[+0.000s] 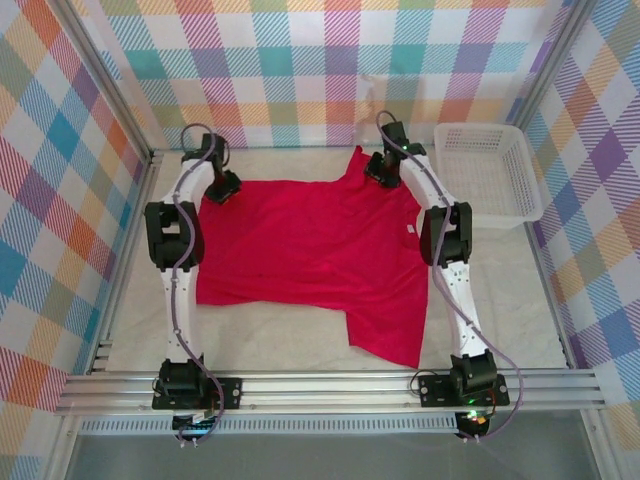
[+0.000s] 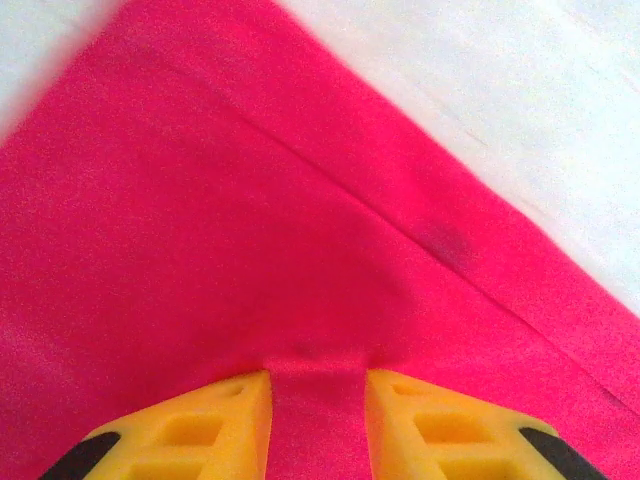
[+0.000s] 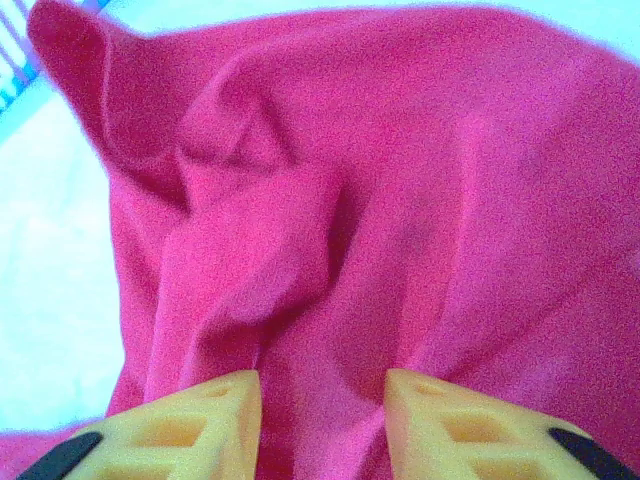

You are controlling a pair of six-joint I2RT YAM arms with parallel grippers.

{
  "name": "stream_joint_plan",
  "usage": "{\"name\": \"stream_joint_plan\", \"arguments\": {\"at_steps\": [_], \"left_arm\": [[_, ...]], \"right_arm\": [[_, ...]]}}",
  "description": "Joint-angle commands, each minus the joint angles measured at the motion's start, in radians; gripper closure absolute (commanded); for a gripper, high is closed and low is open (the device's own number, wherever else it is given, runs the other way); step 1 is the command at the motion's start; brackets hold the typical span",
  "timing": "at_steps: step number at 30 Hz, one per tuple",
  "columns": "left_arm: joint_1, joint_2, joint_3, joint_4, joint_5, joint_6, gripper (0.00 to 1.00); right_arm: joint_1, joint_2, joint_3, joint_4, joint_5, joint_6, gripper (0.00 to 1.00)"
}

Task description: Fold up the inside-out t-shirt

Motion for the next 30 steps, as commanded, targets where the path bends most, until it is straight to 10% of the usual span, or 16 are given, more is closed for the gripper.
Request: {"name": "stream_joint_plan", "arguments": {"at_steps": [1, 16, 30], "left_arm": [[0.1, 0.059, -0.006, -0.044, -0.014, -0.036, 0.7], [-0.021, -0.107, 0.056, -0.119, -0.1, 0.07, 0.66], [-0.133, -0.317, -0.409, 0.074, 0.127, 0.037, 0.7]], "right_arm": [[-0.057, 0.11, 0.081, -0.147, -0.04, 0.091, 0.65], [-0.013, -0.13, -0.04, -0.044, -0.116, -0.045, 0.63], [0.086, -0.13, -0.158, 0.152, -0.205, 0.027, 0.64]]}}
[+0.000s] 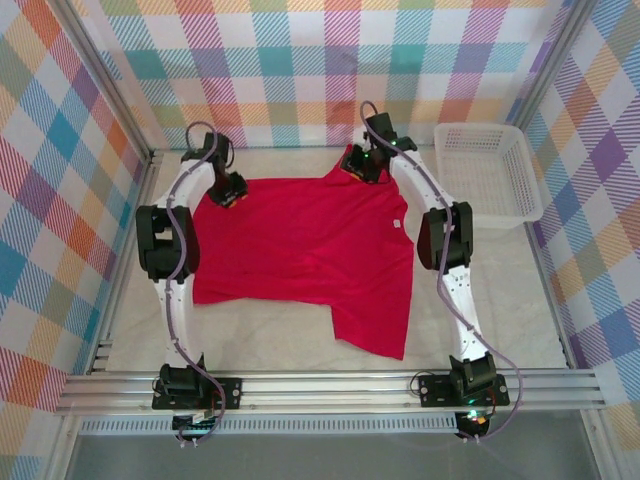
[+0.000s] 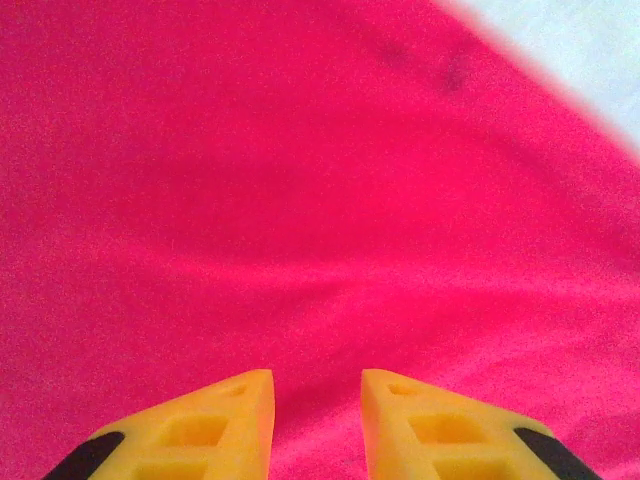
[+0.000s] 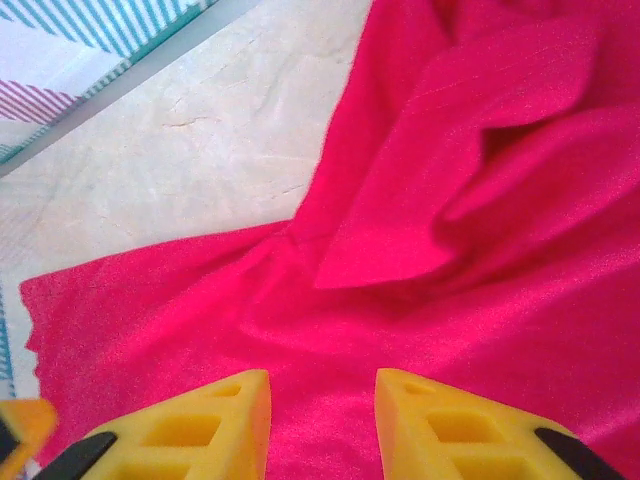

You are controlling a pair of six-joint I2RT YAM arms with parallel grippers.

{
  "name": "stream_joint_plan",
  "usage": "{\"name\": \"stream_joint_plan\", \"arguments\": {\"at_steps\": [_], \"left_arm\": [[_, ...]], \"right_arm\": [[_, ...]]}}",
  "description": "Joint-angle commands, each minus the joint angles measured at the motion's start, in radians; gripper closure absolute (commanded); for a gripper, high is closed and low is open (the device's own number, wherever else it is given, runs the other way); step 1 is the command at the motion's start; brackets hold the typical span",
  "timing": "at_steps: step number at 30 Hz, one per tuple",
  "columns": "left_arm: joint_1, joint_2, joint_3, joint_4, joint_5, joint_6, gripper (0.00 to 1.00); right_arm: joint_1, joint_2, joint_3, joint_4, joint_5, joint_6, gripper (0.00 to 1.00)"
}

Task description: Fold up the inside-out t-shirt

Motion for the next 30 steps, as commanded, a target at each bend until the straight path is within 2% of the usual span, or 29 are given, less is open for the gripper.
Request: {"name": "stream_joint_plan", "arguments": {"at_steps": [1, 6, 11, 12, 16, 19, 24, 30], "left_arm": [[-0.052, -0.085, -0.175, 0.086, 0.037, -0.024, 0.7], [-0.108, -0.155, -0.406, 0.174, 0.002, -0.048, 0.71], [-0.109, -0.194, -0.516, 0.202, -0.037, -0.04, 0.72], [-0.109, -0.195, -0.52, 0.202, -0.038, -0.038, 0.72], [-0.11, -0.193, -0.52, 0.197, -0.029, -0.03, 0.73], [-0.113, -0.188, -0.521, 0.19, -0.038, -0.023, 0.73], [-0.114, -0.199, -0.566, 0.191, -0.063, -0.02, 0.74], [-0.12, -0.225, -0.626, 0.205, -0.053, -0.022, 0.74]], "right_arm": [[-0.017, 0.092, 0.042, 0.098, -0.014, 0.062, 0.62], [-0.02, 0.2, 0.163, 0.145, 0.068, 0.11, 0.6], [-0.022, 0.269, 0.211, 0.211, 0.072, 0.169, 0.61], [-0.021, 0.279, 0.216, 0.226, 0.067, 0.182, 0.64], [-0.02, 0.312, 0.256, 0.249, 0.052, 0.222, 0.9], [-0.015, 0.296, 0.257, 0.253, 0.057, 0.228, 1.0], [-0.011, 0.281, 0.261, 0.336, 0.103, 0.229, 1.0], [-0.009, 0.364, 0.33, 0.593, 0.136, 0.284, 1.0]]}}
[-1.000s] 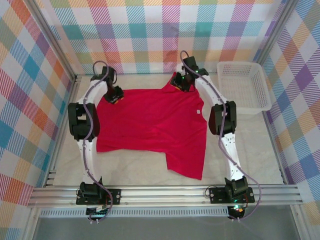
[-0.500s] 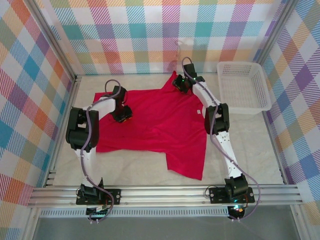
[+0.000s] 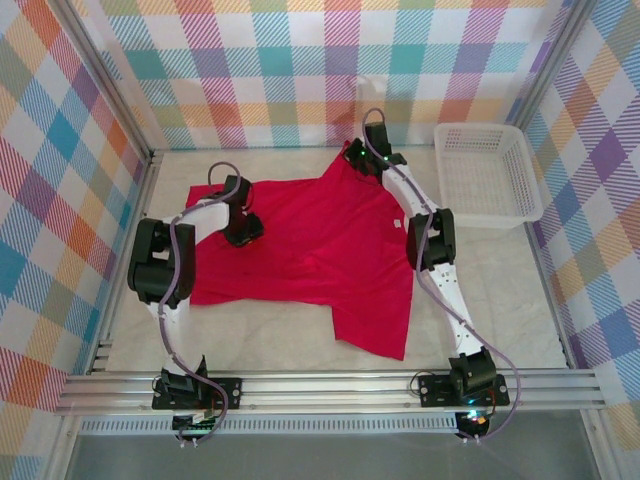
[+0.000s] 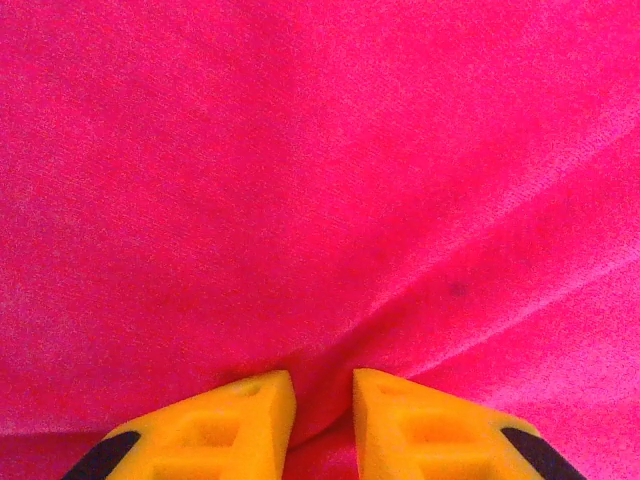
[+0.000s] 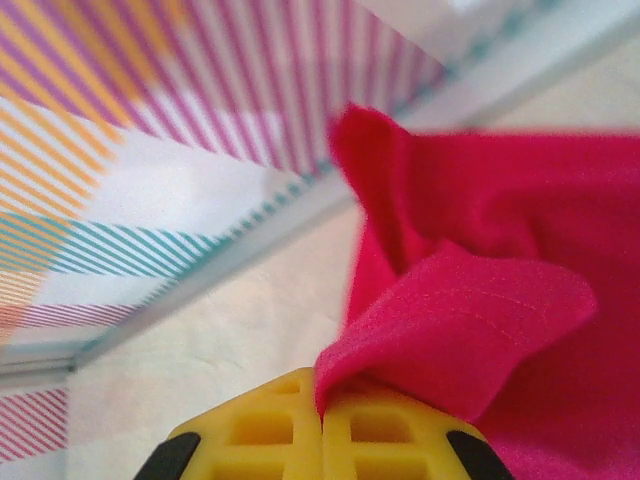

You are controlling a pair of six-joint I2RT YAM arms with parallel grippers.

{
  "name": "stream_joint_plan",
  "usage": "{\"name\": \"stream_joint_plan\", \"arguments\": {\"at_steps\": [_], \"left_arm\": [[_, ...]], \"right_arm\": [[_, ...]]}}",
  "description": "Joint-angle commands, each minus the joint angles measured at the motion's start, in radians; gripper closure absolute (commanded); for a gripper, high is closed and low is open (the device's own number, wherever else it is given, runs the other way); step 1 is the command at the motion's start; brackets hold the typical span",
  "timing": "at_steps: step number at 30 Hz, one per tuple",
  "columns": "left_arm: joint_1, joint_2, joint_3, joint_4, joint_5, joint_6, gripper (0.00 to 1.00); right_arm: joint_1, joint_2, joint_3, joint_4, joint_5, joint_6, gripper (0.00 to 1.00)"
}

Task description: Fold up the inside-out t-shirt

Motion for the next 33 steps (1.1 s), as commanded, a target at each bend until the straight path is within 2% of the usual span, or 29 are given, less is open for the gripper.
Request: {"name": "stream_joint_plan", "arguments": {"at_steps": [1, 4, 5, 6, 7, 8, 10, 12, 17, 23, 27, 33], "left_arm": [[-0.008, 0.022, -0.067, -0.094, -0.023, 0.003, 0.75], [-0.022, 0.019, -0.068, -0.085, -0.02, -0.005, 0.74], [-0.028, 0.022, -0.065, -0.086, -0.021, -0.004, 0.74], [-0.032, 0.025, -0.06, -0.091, -0.023, -0.004, 0.74], [-0.036, 0.027, -0.057, -0.097, -0.024, -0.003, 0.74], [-0.037, 0.028, -0.054, -0.102, -0.026, 0.0, 0.73], [-0.037, 0.017, -0.049, -0.117, -0.035, 0.006, 0.72], [-0.037, -0.001, -0.033, -0.139, -0.048, 0.019, 0.72], [-0.029, -0.033, 0.056, -0.207, -0.063, 0.058, 0.7], [0.019, -0.091, 0.101, -0.241, -0.042, 0.058, 0.7], [0.049, -0.202, 0.029, -0.244, -0.065, 0.033, 0.68], [0.15, -0.316, -0.175, -0.201, -0.073, -0.026, 0.65]], "right_arm": [[0.005, 0.074, 0.071, 0.245, 0.017, 0.073, 1.0], [0.008, 0.134, 0.087, 0.386, 0.007, 0.183, 0.97], [0.004, 0.151, 0.093, 0.422, -0.004, 0.227, 0.86], [0.001, 0.163, 0.102, 0.432, -0.017, 0.25, 0.67], [-0.005, 0.171, 0.117, 0.413, -0.039, 0.256, 0.42], [-0.01, 0.164, 0.128, 0.358, -0.059, 0.241, 0.23], [-0.02, 0.115, 0.109, 0.205, -0.07, 0.193, 0.11], [-0.025, 0.026, 0.002, 0.133, -0.082, 0.126, 0.0], [-0.02, -0.209, -0.281, 0.009, -0.079, -0.054, 0.0], [-0.015, -0.402, -0.467, -0.093, -0.074, -0.274, 0.0], [0.008, -0.555, -0.644, -0.189, -0.072, -0.338, 0.0], [0.047, -0.758, -1.068, -0.121, -0.065, -0.309, 0.0]]}}
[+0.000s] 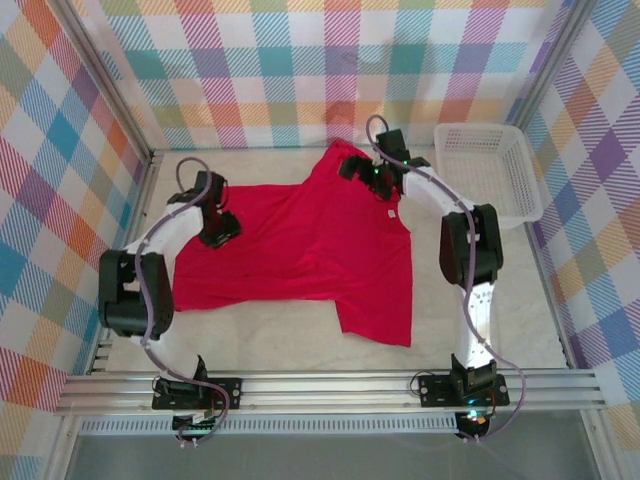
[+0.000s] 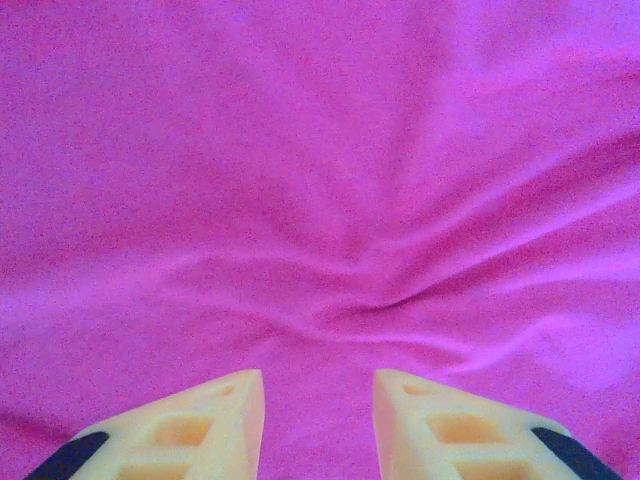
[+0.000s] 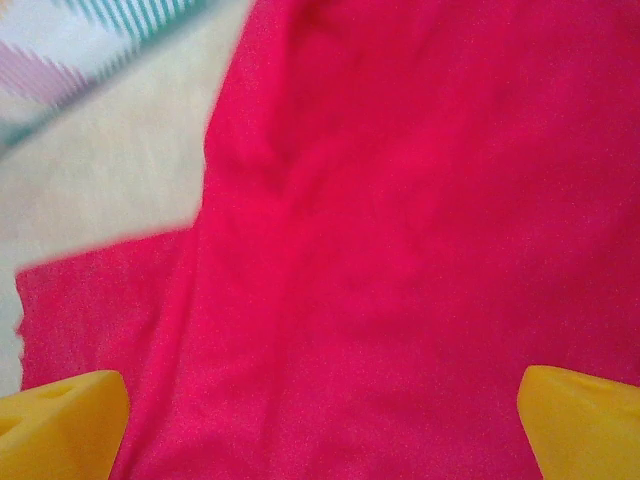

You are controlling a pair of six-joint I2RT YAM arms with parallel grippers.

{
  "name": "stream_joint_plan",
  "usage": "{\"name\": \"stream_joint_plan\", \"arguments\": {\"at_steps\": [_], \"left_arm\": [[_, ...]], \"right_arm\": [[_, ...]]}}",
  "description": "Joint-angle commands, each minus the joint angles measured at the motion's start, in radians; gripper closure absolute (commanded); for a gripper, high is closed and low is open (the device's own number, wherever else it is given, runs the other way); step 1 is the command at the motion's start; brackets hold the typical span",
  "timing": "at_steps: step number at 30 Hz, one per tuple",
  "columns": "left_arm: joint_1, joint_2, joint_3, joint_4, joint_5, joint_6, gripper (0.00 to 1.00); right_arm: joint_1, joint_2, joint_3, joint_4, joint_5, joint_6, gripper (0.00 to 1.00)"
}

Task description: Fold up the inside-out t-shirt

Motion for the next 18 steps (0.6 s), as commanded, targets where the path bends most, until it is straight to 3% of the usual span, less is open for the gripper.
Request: {"name": "stream_joint_plan", "arguments": {"at_steps": [1, 4, 9, 18], "left_arm": [[0.06, -0.017, -0.09, 0.002, -0.019, -0.04, 0.64], [0.071, 0.028, -0.073, 0.032, -0.058, -0.041, 0.63], [0.07, 0.212, 0.06, 0.077, -0.036, -0.048, 0.63], [0.049, 0.504, 0.348, 0.07, 0.005, -0.028, 0.64]], "right_arm": [[0.015, -0.057, -0.183, 0.002, -0.003, -0.003, 0.0], [0.007, -0.086, -0.318, 0.056, 0.005, 0.034, 0.0], [-0.027, -0.063, -0.375, 0.009, 0.1, 0.069, 0.0], [-0.124, 0.058, -0.202, -0.149, 0.233, 0.076, 0.0]]}}
